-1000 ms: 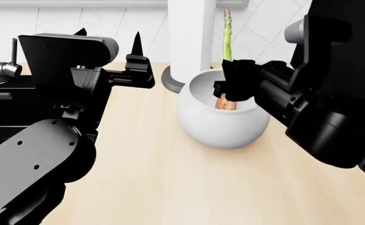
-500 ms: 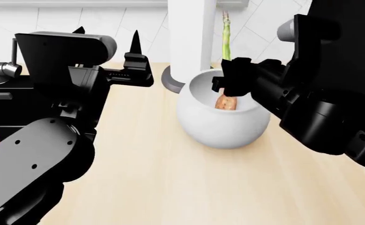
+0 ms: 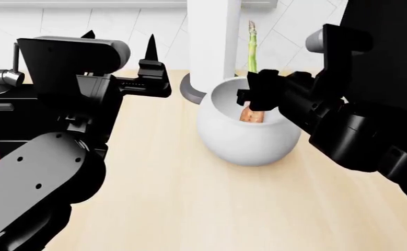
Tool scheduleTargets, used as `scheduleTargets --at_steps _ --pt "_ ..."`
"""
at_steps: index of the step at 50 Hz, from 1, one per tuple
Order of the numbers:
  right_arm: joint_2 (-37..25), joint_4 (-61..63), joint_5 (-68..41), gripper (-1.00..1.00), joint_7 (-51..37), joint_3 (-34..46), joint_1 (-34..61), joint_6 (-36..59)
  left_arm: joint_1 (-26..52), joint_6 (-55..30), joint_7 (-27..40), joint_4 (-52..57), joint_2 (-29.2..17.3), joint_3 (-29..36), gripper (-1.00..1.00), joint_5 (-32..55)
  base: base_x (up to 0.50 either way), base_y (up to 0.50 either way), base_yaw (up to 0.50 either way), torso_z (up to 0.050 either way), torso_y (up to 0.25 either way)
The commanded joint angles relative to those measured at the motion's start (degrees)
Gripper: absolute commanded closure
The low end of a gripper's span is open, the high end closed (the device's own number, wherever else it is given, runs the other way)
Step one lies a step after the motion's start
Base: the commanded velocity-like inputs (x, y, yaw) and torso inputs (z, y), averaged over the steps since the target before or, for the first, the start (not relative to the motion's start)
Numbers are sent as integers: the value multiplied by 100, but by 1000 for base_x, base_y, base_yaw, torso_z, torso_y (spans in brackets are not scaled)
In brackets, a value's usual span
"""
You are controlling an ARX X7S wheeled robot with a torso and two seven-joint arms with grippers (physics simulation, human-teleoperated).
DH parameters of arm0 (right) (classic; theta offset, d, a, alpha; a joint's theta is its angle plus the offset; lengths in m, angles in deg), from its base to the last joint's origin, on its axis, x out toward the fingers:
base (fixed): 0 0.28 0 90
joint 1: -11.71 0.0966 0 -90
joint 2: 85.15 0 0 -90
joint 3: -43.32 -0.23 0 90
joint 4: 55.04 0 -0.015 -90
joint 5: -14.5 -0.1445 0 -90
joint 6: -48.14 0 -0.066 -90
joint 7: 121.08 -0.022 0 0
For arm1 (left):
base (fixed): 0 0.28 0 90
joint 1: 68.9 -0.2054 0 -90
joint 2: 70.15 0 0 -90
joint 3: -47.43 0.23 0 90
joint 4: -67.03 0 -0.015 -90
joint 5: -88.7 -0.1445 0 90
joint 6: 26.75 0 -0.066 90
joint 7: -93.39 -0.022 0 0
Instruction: Pick the sweet potatos and asparaguss from the sink and place them in one bowl. Place the orange in the other bowl. Then turn off the sink faucet.
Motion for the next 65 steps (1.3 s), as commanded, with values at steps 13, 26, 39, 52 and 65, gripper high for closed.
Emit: scheduleTargets --at_steps 13,26,39,52,65 --pt "-17 -26 113 -100 23 66 -29 33 -8 22 -7 0 3 30 -100 9 0 0 0 0 0" --pt "-55 35 93 -100 -13 32 -52 -6 39 -15 20 71 -16 32 -100 47 0 0 0 0 0" --pt "-165 430 375 -100 -89 -48 -31 -162 36 -2 28 27 -13 45 -100 28 0 0 0 0 0" --pt "-689 1820 784 -100 -559 -541 -421 -778 -38 53 127 90 -66 11 -100 -45 -109 0 0 0 1" --pt "-1204 3201 1383 -100 -848 -875 -1749 -1588 -391 -49 819 799 -520 -286 -100 -163 -500 0 0 0 0"
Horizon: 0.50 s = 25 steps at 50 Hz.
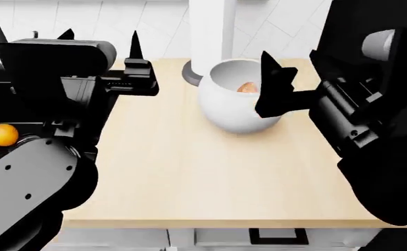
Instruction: Pick the sweet potatos and asparaguss from the sink and place them in one bowl. Place the orange in the other bowl. Then turn off the sink faucet.
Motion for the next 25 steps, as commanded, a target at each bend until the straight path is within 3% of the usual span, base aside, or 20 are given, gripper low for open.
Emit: scheduleTargets --at_steps 1,6,25 --pt "-380 1012 409 -100 -173 -273 -857 -587 -316 -21 406 555 -363 -216 -100 -42 -500 35 0 0 0" --pt "-453 1187 481 -100 -206 -345 -1145 -764 -525 58 430 706 -498 -248 -100 -95 -352 381 0 0 0" --pt "-163 1360 1345 -100 94 -171 -1709 -1094 -1332 717 225 625 -707 -332 -100 -432 -4 500 0 0 0"
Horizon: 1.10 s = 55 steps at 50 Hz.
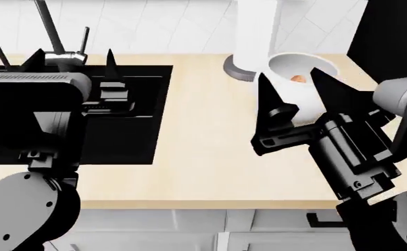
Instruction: Pick the sweet potatos and asparaguss from the sink and place them in one bowl. Place the orange in the other bowl. Then turn off the sink faucet.
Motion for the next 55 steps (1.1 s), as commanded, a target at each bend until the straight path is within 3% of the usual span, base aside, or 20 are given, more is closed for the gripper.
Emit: scheduleTargets --at_steps 1,19,55 --pt "70 147 447 -100 187 -2 -461 -333 -367 317 -99 -38 -112 -64 -100 -141 0 500 0 0 0" --pt "-174 307 1019 -100 478 -83 -1195 -794 -539 379 200 288 -184 -244 -100 -126 0 500 0 0 0" --pt "-29 210 1057 -100 521 -69 -1294 -933 -476 296 139 169 -99 -31 -100 -258 25 472 0 0 0"
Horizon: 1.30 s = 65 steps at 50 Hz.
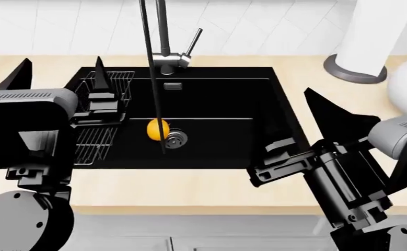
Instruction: Pick the sweet potatos and asparaguss from the sink and place them in one bowl. Place the orange in the other bowl. Then turn off the sink faucet.
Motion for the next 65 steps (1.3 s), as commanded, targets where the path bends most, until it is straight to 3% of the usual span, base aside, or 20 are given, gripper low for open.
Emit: scheduleTargets --at_steps 1,5,11,21,31,65 --pt "-21 -87 -72 -100 -8 -145 -145 -215 108 -90 -8 -211 117 169 -100 -159 0 0 0 0 0" --pt "49 -329 -210 -100 6 -121 21 -114 256 -99 11 -585 243 188 -100 -299 0 0 0 0 0" --pt "271 -1045 -853 -100 82 43 1171 638 696 -112 -154 -1282 344 -16 -100 -162 0 0 0 0 0" --pt "716 -2506 -1280 -100 329 290 2568 1499 1612 -540 -518 -2141 521 256 -100 -254 0 0 0 0 0" --pt "1413 -4110 -940 -100 820 820 3618 2084 2507 -371 -1044 -4243 1092 375 -100 -546 227 0 0 0 0" --pt "1482 -4218 -866 -100 916 1007 3488 2139 2368 -415 -1049 -4498 1006 207 -100 -362 500 88 0 0 1"
